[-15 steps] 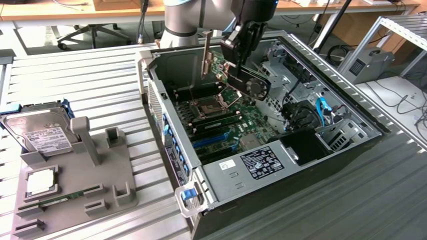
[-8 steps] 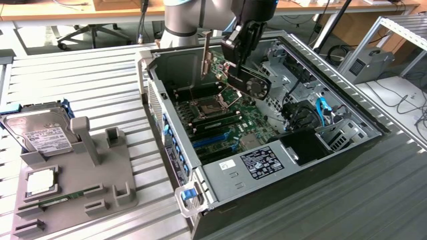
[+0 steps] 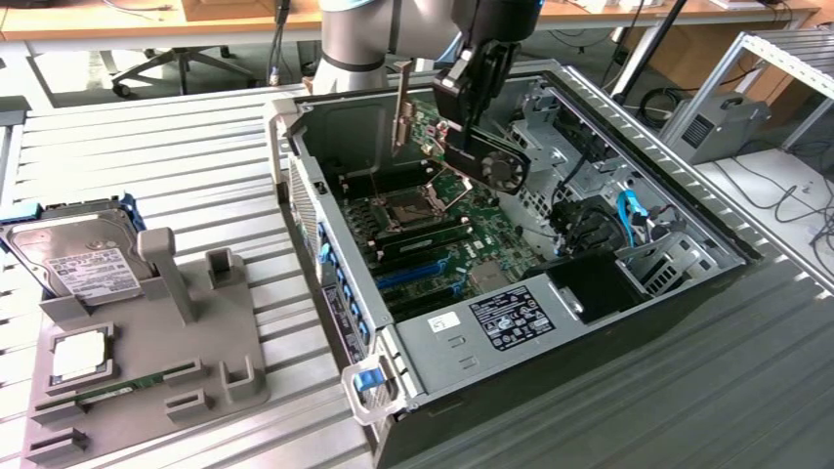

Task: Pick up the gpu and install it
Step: 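Insert the gpu into the slot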

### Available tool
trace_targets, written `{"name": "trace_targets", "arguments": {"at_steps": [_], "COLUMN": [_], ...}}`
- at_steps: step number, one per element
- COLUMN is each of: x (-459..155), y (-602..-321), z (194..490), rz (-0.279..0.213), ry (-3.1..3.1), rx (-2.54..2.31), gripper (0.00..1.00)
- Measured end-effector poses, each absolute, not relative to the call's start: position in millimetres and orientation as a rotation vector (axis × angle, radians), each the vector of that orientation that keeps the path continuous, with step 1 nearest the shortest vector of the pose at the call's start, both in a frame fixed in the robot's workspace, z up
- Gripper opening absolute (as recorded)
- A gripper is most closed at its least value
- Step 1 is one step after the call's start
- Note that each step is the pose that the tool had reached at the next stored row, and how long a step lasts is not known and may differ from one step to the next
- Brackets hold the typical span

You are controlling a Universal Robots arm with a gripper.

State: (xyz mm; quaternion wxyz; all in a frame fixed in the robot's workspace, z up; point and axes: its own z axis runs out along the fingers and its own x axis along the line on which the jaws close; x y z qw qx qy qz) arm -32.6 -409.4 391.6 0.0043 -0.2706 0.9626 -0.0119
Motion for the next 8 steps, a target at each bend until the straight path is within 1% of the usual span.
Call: {"name": "trace_targets", "arguments": {"at_steps": [8], "x": [-32.6], "y": [-409.3], "z": [392.0], "rz": [-0.037], "ry": [3.007], "rx": [-0.878], "gripper": [0.27]}}
